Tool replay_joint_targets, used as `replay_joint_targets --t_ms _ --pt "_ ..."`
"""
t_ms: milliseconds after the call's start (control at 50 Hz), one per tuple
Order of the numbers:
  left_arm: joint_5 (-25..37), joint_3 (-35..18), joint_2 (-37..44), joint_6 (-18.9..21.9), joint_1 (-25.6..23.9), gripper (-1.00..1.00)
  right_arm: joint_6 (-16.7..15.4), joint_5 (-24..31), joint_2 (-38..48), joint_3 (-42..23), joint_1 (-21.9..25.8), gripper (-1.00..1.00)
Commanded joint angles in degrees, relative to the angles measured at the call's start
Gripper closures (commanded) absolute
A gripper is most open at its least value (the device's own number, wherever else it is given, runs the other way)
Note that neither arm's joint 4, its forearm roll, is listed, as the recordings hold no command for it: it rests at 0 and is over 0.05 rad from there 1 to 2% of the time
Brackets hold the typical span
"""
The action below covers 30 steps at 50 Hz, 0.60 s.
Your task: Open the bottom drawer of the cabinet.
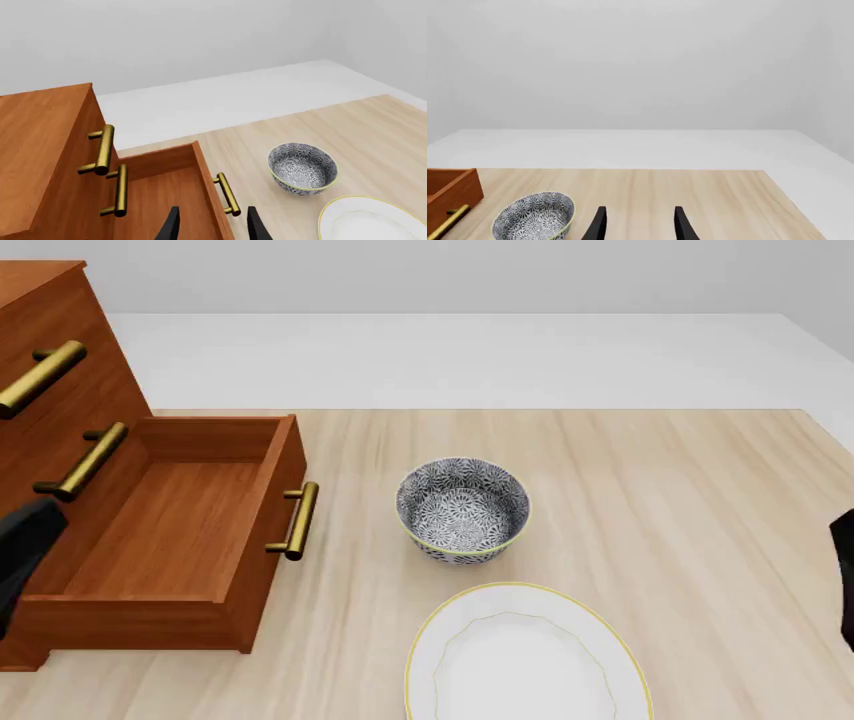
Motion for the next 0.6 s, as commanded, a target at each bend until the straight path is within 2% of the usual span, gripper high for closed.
replay_joint_targets --t_ms 20,60,100,140,180,240,340,520,560,600 --pt "3.1 -0.8 -7.0 0.0 0.1 -1.0 -0.3 3.6 0.0 -6.2 1.2 -1.0" --pt "3.5 -1.2 -9.0 2.4 0.6 -1.0 -1.2 4.5 0.0 -7.7 1.1 -1.0" --pt "4.1 -1.6 -10.0 1.6 0.4 -1.0 -1.2 6.1 0.0 -9.9 1.4 -1.0" --pt "3.9 -2.3 -10.5 3.2 0.9 -1.0 -1.3 7.4 0.0 -11.5 1.7 -1.0" --pt "4.2 -2.7 -10.5 2.0 0.5 -1.0 -1.3 8.5 0.0 -12.7 1.8 -1.0" --pt "4.0 -3.0 -10.5 3.1 0.0 -1.0 -1.7 10.6 0.0 -15.1 2.3 -1.0" --pt "4.4 -4.1 -10.5 2.3 0.1 -1.0 -1.8 13.9 0.0 -18.9 2.8 -1.0" --pt "4.3 -7.8 -10.5 1.3 2.1 -1.0 -2.5 18.4 0.0 -23.7 3.6 -1.0" --pt "4.0 -8.8 -10.5 2.6 2.3 -1.0 -2.6 18.8 0.0 -24.1 3.7 -1.0" --pt "4.4 -9.7 -10.5 1.5 2.6 -1.0 -3.0 20.5 0.0 -25.5 3.7 -1.0"
